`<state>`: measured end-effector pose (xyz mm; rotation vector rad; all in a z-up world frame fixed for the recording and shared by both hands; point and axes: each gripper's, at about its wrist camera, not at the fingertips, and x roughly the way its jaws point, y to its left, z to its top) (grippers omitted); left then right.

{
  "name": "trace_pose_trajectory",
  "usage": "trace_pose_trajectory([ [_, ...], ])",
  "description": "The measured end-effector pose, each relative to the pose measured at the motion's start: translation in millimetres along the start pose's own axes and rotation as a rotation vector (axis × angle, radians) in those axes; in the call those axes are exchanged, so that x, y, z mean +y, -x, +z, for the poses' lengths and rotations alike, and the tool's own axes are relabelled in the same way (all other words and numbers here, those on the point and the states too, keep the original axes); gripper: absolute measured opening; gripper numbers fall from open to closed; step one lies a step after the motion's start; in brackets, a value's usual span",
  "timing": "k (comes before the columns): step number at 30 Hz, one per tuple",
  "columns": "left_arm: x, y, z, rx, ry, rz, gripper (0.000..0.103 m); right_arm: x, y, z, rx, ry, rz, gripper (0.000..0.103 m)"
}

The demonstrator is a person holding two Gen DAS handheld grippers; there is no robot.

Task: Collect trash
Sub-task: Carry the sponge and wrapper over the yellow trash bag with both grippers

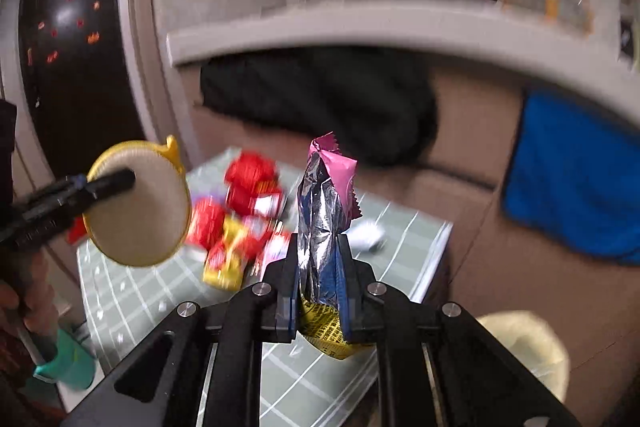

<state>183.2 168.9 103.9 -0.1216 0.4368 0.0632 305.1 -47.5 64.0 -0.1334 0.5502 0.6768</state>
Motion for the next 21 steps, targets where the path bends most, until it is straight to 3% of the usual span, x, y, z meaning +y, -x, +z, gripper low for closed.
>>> trace_pose_trajectory([
  [5,-31,10,21,-0.047,-0.031,-0.041,0.014,-18,52,33,-0.117,-0.039,-0.074,0.013],
  [10,-67,6,30,-0.048,-0.056,-0.108,0.014,-43,91,38,-0.186,-0.074,-0.147,0.013],
  [21,-169,-39,24,0.044,-0.095,-0.317,0.015,-117,125,-15,-0.154,-0.172,-0.284,0.014],
])
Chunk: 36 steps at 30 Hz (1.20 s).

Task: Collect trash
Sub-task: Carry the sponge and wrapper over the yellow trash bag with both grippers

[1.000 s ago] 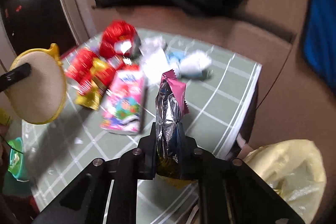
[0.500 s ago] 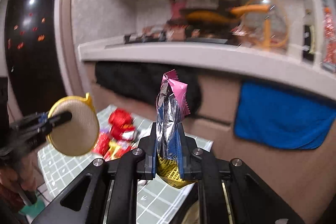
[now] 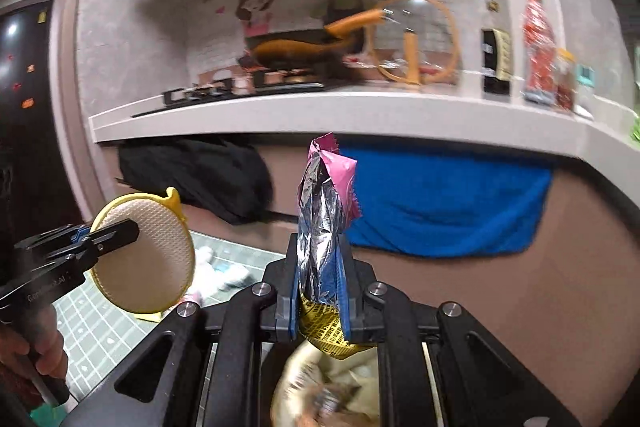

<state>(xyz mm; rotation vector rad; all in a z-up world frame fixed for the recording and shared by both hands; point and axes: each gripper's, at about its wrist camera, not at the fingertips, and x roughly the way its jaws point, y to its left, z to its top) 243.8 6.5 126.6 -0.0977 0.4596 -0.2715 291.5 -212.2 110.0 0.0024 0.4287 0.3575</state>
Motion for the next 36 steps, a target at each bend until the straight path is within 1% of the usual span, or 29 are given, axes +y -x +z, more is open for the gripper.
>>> trace_pose_trajectory([
  [6,-32,-54,-16,0.07,0.008,-0.079,0.014,-45,2,-27,0.047,-0.062,-0.04,0.014],
  [9,-39,-74,-30,0.093,0.008,-0.083,0.014,-59,-4,-43,0.077,-0.091,-0.04,0.014],
  [12,-46,-99,-49,0.146,-0.001,-0.095,0.014,-68,-15,-64,0.115,-0.114,-0.041,0.015],
  [14,-49,-114,-62,0.181,-0.01,-0.09,0.014,-76,-25,-78,0.147,-0.149,-0.023,0.015],
  [17,-49,-128,-76,0.218,-0.013,-0.085,0.014,-87,-41,-100,0.199,-0.205,-0.002,0.015],
  [21,-48,-140,-87,0.244,-0.023,-0.083,0.015,-97,-57,-119,0.24,-0.244,0.017,0.015],
  [24,-43,-153,-96,0.281,-0.009,-0.106,0.014,-102,-67,-129,0.264,-0.261,0.035,0.015],
  [27,-38,-171,-109,0.34,0.011,-0.161,0.015,-105,-78,-140,0.289,-0.28,0.046,0.015],
  [29,-33,-188,-122,0.398,0.027,-0.19,0.015,-108,-86,-149,0.308,-0.299,0.059,0.016],
  [31,-27,-202,-135,0.443,0.048,-0.184,0.015,-112,-96,-161,0.34,-0.326,0.079,0.016],
  [36,-18,-225,-152,0.522,0.08,-0.181,0.015,-117,-119,-190,0.42,-0.363,0.069,0.016],
])
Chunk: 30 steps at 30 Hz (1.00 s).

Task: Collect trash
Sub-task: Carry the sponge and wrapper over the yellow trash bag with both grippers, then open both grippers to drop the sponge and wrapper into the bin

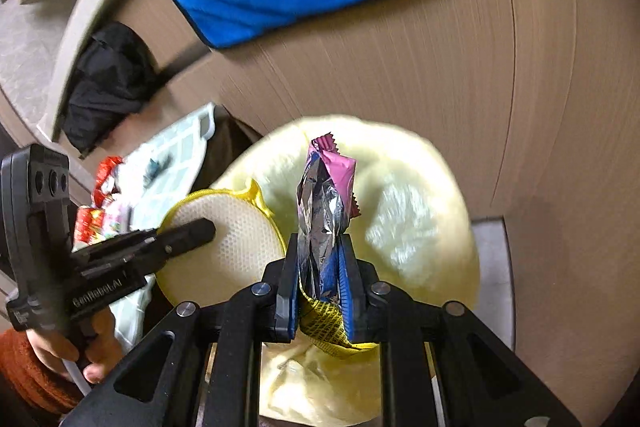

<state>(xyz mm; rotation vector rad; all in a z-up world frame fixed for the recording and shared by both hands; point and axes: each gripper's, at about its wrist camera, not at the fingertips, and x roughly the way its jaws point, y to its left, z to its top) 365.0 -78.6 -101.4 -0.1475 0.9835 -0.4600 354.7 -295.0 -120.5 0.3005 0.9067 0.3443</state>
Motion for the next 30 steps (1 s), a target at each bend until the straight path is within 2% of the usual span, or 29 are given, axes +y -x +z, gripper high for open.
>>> trace_pose_trajectory([
  [6,2,-19,-5,0.039,-0.03,0.038,0.015,-3,-16,-4,0.027,-0.01,-0.016,0.016],
  [14,-8,-20,-13,0.004,-0.107,0.07,0.016,4,-24,-3,0.038,0.059,-0.076,0.019],
  [18,-7,-12,-14,-0.011,-0.131,0.071,0.028,5,-22,-4,0.039,0.065,-0.08,0.031],
  [19,-6,-8,-13,-0.017,-0.132,0.07,0.035,6,-21,-5,0.038,0.067,-0.08,0.036],
  [20,-5,-5,-12,-0.025,-0.132,0.071,0.039,7,-19,-5,0.037,0.072,-0.077,0.038],
  [22,-2,6,-11,-0.05,-0.122,0.066,0.041,10,-13,-6,0.024,0.086,-0.081,0.045],
  [27,11,32,-8,-0.097,-0.057,0.039,0.044,24,6,-8,-0.022,0.141,-0.158,0.045],
  [30,26,56,-12,-0.136,-0.01,0.062,0.044,32,19,-8,-0.067,0.154,-0.2,0.045],
])
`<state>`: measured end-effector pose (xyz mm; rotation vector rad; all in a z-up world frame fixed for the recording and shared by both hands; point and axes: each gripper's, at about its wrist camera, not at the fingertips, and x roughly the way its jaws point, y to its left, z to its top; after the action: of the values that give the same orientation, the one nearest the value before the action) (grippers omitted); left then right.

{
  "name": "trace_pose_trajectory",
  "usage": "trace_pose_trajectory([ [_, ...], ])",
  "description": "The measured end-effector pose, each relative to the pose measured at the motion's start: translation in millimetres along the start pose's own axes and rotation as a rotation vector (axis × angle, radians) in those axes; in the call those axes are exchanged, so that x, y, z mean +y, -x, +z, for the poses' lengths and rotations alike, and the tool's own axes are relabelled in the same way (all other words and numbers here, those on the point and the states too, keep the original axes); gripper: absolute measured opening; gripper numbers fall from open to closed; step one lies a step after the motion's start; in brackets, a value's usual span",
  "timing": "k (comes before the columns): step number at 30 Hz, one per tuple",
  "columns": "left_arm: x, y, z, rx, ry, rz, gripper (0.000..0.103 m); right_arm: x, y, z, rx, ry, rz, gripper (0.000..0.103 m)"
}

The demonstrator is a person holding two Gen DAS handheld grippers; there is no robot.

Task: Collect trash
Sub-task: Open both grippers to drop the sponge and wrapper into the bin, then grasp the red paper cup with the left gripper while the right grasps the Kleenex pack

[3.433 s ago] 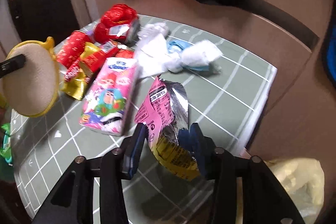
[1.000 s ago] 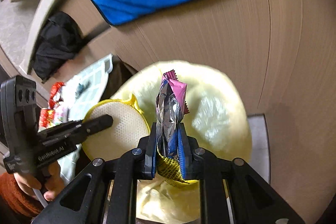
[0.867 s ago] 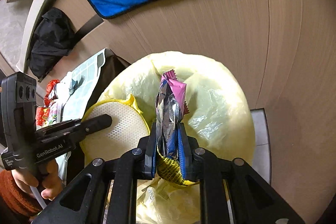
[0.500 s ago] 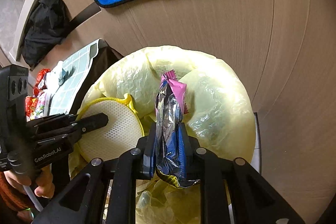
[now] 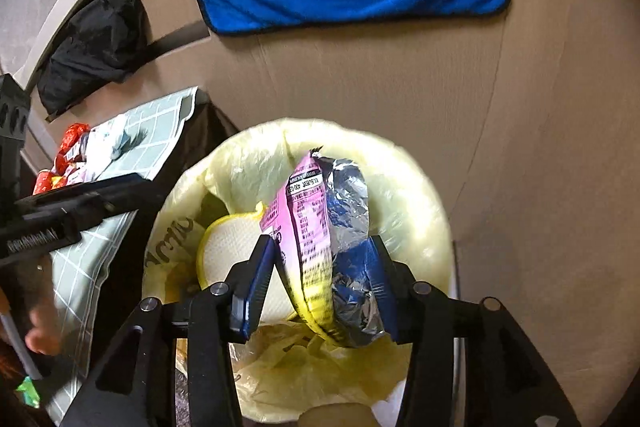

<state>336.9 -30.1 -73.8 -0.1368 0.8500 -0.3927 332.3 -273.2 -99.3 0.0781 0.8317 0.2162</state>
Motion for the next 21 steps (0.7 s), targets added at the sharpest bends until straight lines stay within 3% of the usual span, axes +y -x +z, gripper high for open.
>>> trace_pose_trajectory([
  [3,23,23,-8,-0.037,0.033,0.054,0.044,5,10,4,-0.036,-0.009,-0.001,0.045],
  [8,54,76,-21,-0.122,0.018,0.222,0.044,12,22,14,-0.087,-0.063,0.037,0.048],
  [10,71,96,-26,-0.139,0.047,0.247,0.044,22,23,18,-0.081,-0.057,0.06,0.049],
  [16,144,152,-42,-0.17,0.179,0.323,0.044,92,30,26,-0.078,0.069,0.096,0.047],
  [21,189,186,-61,-0.173,0.225,0.42,0.044,161,27,31,-0.086,0.158,0.175,0.047],
])
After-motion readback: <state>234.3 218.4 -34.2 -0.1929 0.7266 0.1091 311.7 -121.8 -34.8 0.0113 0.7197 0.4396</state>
